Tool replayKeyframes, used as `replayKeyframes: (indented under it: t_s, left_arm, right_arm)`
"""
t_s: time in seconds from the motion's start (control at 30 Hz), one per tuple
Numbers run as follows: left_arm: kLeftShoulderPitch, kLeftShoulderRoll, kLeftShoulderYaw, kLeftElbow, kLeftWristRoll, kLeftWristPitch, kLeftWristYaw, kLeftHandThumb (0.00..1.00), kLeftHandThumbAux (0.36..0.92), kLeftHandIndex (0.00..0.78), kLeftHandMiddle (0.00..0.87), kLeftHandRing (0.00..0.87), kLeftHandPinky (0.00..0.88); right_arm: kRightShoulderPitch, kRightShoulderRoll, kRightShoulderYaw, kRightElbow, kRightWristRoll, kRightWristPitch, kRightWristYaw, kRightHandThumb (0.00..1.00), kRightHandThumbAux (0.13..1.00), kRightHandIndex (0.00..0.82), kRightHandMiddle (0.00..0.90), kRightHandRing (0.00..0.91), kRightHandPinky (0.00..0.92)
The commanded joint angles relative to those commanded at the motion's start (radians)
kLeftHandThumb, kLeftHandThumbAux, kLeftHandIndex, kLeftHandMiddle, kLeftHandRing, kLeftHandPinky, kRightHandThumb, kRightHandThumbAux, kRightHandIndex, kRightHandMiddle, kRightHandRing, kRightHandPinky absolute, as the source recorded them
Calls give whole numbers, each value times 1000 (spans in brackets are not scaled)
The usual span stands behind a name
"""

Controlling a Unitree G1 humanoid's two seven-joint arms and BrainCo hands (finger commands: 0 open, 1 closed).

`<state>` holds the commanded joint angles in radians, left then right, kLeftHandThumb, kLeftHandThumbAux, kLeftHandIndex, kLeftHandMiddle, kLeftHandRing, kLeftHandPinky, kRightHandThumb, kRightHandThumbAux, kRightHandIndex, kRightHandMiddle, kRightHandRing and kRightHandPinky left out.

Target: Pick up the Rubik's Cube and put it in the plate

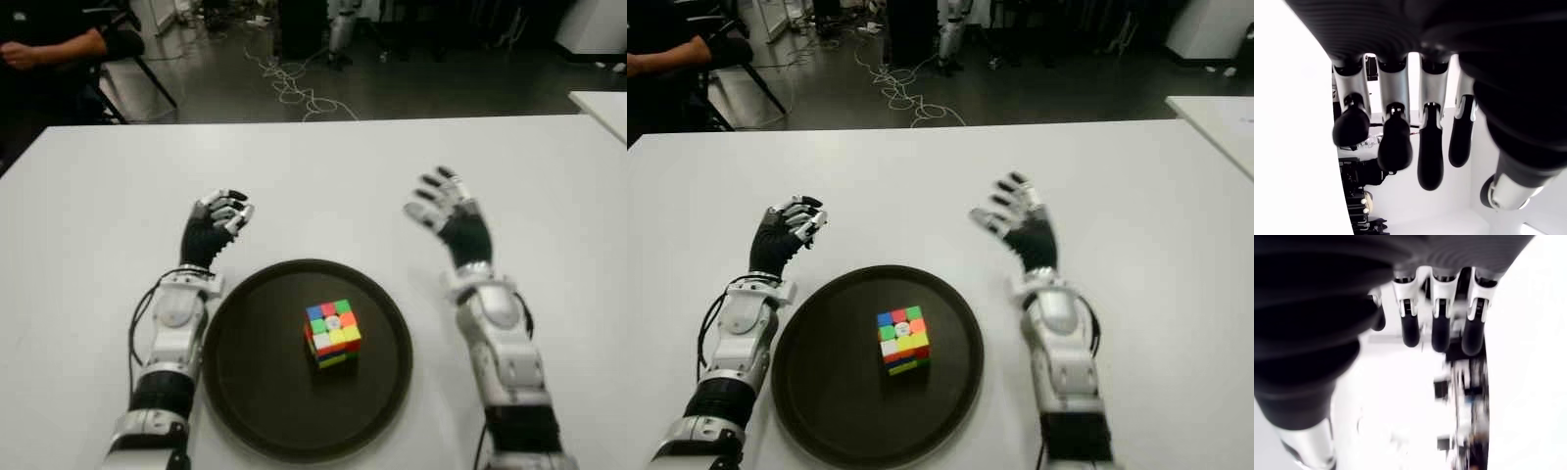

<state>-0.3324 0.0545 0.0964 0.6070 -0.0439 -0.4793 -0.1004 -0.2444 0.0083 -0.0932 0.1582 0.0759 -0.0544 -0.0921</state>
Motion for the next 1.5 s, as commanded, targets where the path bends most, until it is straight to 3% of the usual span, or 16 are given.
replayKeyframes:
  t_s: [0.27,0.7,1.5]
  left_arm:
    - [-3,-3,3,6,-7,-7,-6,845,659,421,575,737,768]
    - [-18,-3,10,36,-27,-24,-25,846,659,422,577,742,774]
    - [-17,0,8,31,-25,-16,-25,846,659,423,575,740,773]
  right_arm:
    - [-28,-25,1,130,-63,-129,-20,64,775,146,193,197,211]
    - [-79,-52,3,275,-96,-228,-14,111,755,134,207,217,220]
    - [-87,-50,2,291,-102,-236,-13,115,764,132,210,218,229]
